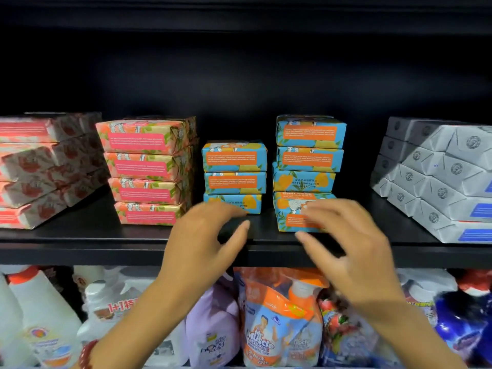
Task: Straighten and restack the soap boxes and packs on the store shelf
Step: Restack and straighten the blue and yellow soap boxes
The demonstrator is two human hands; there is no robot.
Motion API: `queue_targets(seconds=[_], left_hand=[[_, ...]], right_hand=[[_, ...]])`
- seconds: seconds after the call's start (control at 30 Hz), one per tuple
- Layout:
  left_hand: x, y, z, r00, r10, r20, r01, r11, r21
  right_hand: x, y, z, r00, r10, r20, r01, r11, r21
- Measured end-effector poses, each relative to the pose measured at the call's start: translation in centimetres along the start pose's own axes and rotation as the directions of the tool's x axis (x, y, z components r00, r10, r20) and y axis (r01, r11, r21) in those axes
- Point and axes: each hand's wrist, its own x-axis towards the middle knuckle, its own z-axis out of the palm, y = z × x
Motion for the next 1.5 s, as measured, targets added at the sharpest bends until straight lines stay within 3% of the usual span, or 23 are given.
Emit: queue_targets(seconds=[0.07, 0.17, 0.4, 0.6, 0.7, 0.77, 0.87, 0.97, 1.03, 1.13, 1.23, 1.33, 1.4, 1.5], left_hand=[[-0.5, -0.1, 0.2, 0.997, -0.022, 0.072, 0.021, 1.0, 0.02], [-0.6, 0.1, 0.3, 0.997, -0.038, 0.074, 0.036, 0.999, 0.036], [-0.5, 0.1, 0.4, 0.998, -0.055, 0.032, 0.054, 0.998, 0.043], [-0.6, -0.3, 0.5, 0.998, -0.047, 0.034, 0.046, 0.998, 0.051], [-0.6, -0.2, 0.3, 0.996, -0.082, 0.047, 0.082, 0.997, 0.0], [-0.4, -0.1, 0.0, 0.981, -0.189, 0.048, 0.195, 0.958, -0.211], [0.8, 0.7, -0.8, 0.939, -0.311, 0.145, 0.339, 0.775, -0.534], [2.1, 1.9, -1.5, 0.906, -0.24, 0.348, 0.422, 0.58, -0.697], [2.5, 2.2, -1.7, 0.904, -0.206, 0.374, 0.426, 0.503, -0.752], [2.6, 2.1, -2.0, 0.934, -0.218, 0.282, 0.355, 0.492, -0.795], [2.4, 1.8, -2.3, 0.952, -0.205, 0.229, 0.305, 0.531, -0.791], [2.2, 1.6, -1.9, 0.956, -0.198, 0.216, 0.289, 0.514, -0.808], [2.1, 1.8, -1.6, 0.962, -0.183, 0.203, 0.27, 0.505, -0.82], [2.2, 1.6, -1.4, 0.97, -0.158, 0.183, 0.24, 0.53, -0.813]], right_hand=[[1.4, 1.3, -1.1, 0.996, 0.063, 0.063, -0.059, 0.996, -0.065], [2.6, 2.7, -1.4, 0.948, 0.197, 0.249, -0.151, 0.969, -0.195], [2.6, 1.8, -1.1, 0.952, 0.187, 0.241, -0.154, 0.977, -0.151], [4.3, 2.3, -1.2, 0.832, 0.294, 0.471, -0.227, 0.954, -0.196], [4.3, 1.8, -1.2, 0.89, 0.28, 0.36, -0.231, 0.957, -0.174], [3.8, 0.9, -1.3, 0.945, 0.2, 0.259, -0.165, 0.975, -0.15], [3.5, -0.4, -1.7, 0.987, 0.028, 0.157, -0.016, 0.997, -0.077], [3.7, -1.6, -1.6, 0.992, -0.112, 0.067, 0.115, 0.992, -0.05], [4.0, -2.3, -1.4, 0.985, -0.165, 0.041, 0.167, 0.984, -0.057], [4.2, -2.6, -1.8, 0.983, -0.162, 0.088, 0.161, 0.987, 0.015], [5.0, -2.4, -3.1, 0.99, -0.042, 0.138, 0.02, 0.987, 0.158], [5.6, -2.2, -3.4, 0.973, 0.027, 0.231, -0.067, 0.984, 0.166], [5.8, -2.3, -3.1, 0.966, 0.018, 0.259, -0.059, 0.987, 0.148], [5.6, -2.3, -2.8, 0.984, -0.07, 0.161, 0.053, 0.993, 0.107]])
